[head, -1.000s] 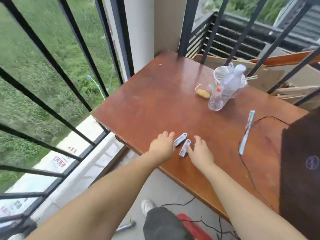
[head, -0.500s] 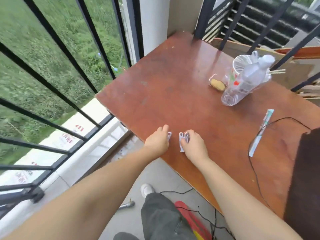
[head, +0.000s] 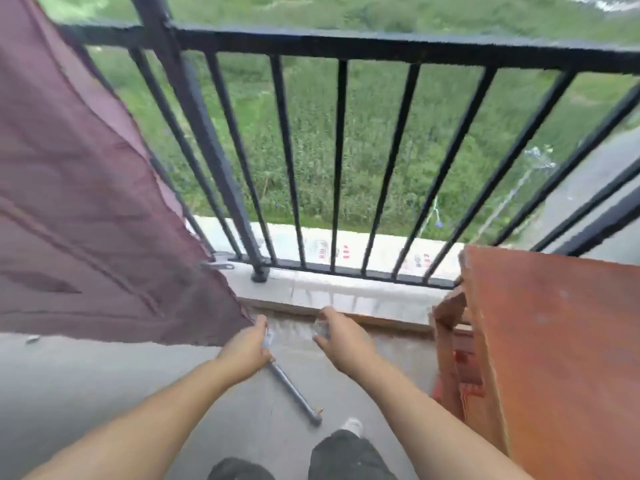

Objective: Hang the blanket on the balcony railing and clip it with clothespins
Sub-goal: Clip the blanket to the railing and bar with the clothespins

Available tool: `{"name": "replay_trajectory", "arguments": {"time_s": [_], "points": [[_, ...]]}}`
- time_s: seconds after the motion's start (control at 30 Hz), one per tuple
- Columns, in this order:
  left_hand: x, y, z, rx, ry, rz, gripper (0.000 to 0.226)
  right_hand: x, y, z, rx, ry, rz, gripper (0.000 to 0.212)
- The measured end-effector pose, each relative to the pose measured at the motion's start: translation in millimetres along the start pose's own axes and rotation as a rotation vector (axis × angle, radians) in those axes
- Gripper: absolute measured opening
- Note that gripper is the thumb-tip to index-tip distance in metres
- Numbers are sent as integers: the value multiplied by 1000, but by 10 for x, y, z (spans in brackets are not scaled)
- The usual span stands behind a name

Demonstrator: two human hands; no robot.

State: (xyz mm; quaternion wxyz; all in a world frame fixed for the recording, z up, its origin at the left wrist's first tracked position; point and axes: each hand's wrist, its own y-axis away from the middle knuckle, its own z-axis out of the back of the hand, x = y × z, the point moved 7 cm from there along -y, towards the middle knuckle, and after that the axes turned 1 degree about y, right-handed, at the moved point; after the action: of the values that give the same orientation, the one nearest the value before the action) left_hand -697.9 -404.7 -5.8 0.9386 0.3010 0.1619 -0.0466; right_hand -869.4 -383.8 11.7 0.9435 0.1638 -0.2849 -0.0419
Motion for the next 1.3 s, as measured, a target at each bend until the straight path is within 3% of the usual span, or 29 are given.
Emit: {"name": "replay_trajectory", "arguments": {"time_s": [0.2,0.33,0.5,0.7,0.87,1.07,1.3], "points": [[1880,894,233,-154,218,248,38,1767,-75,-1180,228,276,300,34],[3138,1491,332,-194,345,353,16,2849,109,-2101,404,327,352,32],[4511,2066,805,-380,460,499,16,4173,210,-2801,374,361,543,34],[5542,2324,1375,-573,569,539,24,5647,16,-3389,274,504,819,38],[6413,2188,1666,-584,465,571,8,6544,-334,-3941,304,610,1018,39],[7602,2007,2407,-583,285,699,25,7883,-983,-4685,409,635,1200,36],[9195,2555,2977,-690,301,899,22,9711,-1132,-5746,516,709,1444,35]]}}
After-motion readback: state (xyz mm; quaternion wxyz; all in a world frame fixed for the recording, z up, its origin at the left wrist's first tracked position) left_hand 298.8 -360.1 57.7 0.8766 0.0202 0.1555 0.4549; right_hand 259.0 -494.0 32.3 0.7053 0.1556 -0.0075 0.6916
